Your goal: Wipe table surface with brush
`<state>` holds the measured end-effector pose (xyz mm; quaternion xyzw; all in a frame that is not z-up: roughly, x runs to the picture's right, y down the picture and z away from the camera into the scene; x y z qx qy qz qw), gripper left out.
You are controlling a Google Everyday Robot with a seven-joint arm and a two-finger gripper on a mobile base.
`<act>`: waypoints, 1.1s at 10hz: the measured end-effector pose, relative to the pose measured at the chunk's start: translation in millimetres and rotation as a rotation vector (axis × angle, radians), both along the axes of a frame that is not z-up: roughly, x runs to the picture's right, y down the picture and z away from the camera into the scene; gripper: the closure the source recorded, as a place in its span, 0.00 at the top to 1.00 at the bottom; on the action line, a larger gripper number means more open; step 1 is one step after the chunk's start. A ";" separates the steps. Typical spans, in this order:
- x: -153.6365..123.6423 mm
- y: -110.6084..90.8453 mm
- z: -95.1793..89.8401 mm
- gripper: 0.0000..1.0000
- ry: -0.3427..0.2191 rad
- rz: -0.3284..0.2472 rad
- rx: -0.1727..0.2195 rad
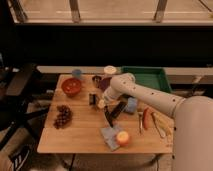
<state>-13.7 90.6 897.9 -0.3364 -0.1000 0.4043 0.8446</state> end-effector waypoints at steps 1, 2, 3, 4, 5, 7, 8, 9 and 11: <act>-16.2 -0.8 0.9 0.00 -0.029 -0.011 -0.002; -35.5 2.4 1.5 0.00 -0.057 -0.019 -0.012; -58.8 7.8 1.8 0.00 -0.085 -0.024 -0.026; -81.0 12.0 0.9 0.00 -0.094 -0.021 -0.037; -95.9 16.3 0.1 0.00 -0.096 -0.015 -0.048; -111.3 23.3 -1.4 0.00 -0.080 0.003 -0.064; -112.1 26.3 -1.6 0.00 -0.060 0.014 -0.070; -108.8 25.9 -1.7 0.00 -0.045 0.020 -0.068; -81.5 16.5 1.3 0.00 0.001 0.030 -0.041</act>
